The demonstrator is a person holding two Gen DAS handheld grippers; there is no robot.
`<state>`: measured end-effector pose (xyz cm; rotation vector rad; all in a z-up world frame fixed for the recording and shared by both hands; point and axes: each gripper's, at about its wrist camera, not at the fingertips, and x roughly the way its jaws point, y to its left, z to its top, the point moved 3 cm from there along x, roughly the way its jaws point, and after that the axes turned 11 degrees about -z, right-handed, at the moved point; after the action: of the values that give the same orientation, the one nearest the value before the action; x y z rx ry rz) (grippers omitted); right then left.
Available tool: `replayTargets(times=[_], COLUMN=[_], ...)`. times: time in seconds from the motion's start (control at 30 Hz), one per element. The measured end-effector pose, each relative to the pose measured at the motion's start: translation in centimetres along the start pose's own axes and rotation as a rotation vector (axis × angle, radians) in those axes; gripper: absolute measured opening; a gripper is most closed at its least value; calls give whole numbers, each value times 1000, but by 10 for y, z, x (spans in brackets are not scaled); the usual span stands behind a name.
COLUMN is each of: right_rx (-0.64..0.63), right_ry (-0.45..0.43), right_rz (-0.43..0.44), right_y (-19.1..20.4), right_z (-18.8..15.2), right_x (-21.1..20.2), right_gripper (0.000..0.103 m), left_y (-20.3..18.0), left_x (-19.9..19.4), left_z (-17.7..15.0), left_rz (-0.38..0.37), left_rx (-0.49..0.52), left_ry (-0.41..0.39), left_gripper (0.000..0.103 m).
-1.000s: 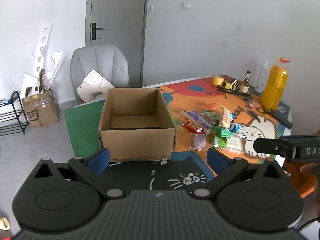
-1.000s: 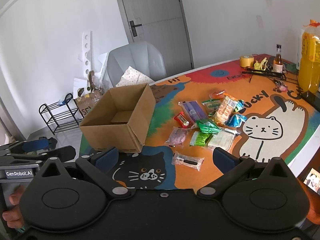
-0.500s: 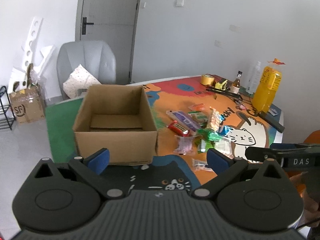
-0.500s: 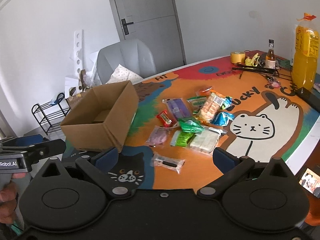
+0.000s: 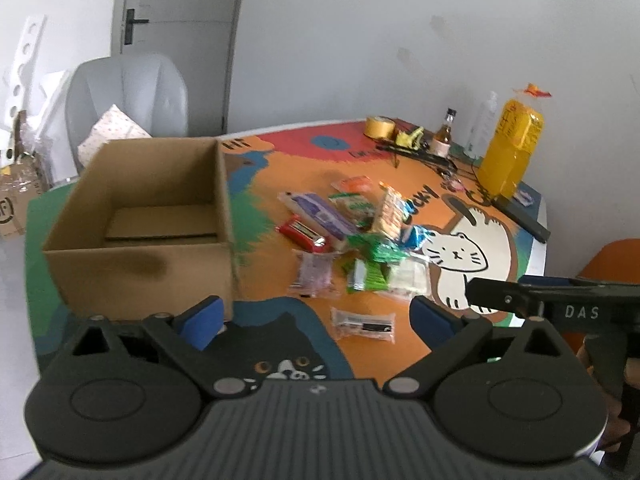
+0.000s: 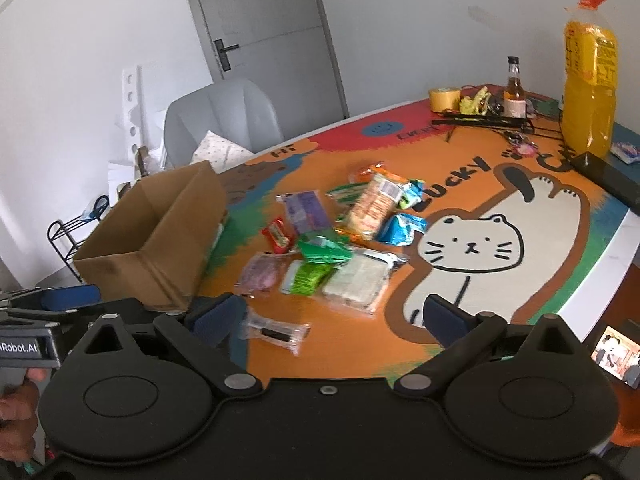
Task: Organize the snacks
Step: 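Reach the right tool to the white wafer pack while the left tool grasps the clear-wrapped bar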
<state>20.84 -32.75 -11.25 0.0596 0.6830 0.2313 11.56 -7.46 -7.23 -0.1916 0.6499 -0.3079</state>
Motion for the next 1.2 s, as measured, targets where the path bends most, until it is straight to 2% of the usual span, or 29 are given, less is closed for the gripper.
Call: replayTargets(times=[0.33, 0.53, 0.9, 0.93, 0.97, 1.03, 1.2], right_rx=[12, 24, 53, 54, 55, 57, 54], right_ry=[42, 69, 93, 96, 99, 102, 102], right_rz=[7, 0, 18, 21, 25, 32, 38], right_y=[-17, -28, -37, -37, -36, -35, -28], right_z=[-4, -5, -4, -4, -4, -4, -3], right_x=[29, 46, 70, 71, 73, 76, 83], right_gripper=[93, 86, 86, 86, 86, 86, 86], left_y=[-2, -5, -10, -10, -9, -5, 6], left_x=[46, 70, 110, 112, 115, 115, 112], left_z=[-6, -6, -17, -18, -19, -19, -13], left_rz=[-16, -28, -52, -47, -41, -19, 6], left_rx=[-19, -21, -15, -17, -24, -34, -72], left_ry=[85, 120, 207, 211, 222, 212, 185], left_gripper=[87, 82, 81, 75, 62, 55, 50])
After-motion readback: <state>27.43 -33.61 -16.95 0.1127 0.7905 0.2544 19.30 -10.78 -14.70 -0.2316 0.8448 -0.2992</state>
